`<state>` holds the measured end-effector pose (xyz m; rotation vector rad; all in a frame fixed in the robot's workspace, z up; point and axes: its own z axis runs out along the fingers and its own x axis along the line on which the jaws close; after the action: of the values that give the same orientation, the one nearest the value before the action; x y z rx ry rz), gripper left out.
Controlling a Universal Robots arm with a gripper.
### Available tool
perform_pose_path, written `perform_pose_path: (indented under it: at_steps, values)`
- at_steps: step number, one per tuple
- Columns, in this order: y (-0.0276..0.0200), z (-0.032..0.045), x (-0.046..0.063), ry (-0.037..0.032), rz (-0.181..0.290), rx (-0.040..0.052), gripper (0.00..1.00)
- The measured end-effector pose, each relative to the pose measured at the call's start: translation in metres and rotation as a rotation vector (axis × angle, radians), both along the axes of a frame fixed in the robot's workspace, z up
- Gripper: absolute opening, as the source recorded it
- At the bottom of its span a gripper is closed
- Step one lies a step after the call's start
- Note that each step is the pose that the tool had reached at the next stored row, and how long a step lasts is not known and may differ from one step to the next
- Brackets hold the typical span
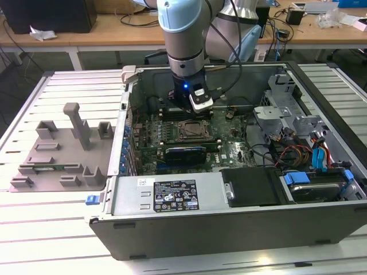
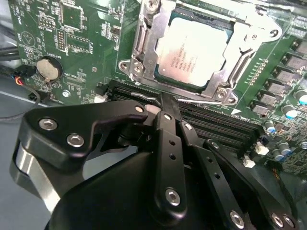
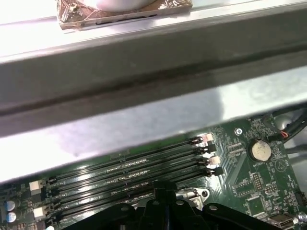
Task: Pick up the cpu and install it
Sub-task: 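Install the first cpu locking lever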
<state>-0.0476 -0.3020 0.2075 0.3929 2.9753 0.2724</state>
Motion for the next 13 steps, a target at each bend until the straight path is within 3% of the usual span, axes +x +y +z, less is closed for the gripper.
perform_pose_path:
  at_steps: [5,10,13]
  values:
    - [0.0033,-0.0003,-0.0004,-0.0003,-0.016,-0.0010,0.11]
    - [0.0034,-0.0027,-0.0004,-0.0005,-0.025,-0.0247,0.11]
    - [0.0034,-0.0029,-0.0004,-0.0006,-0.026,-0.0270,0.11]
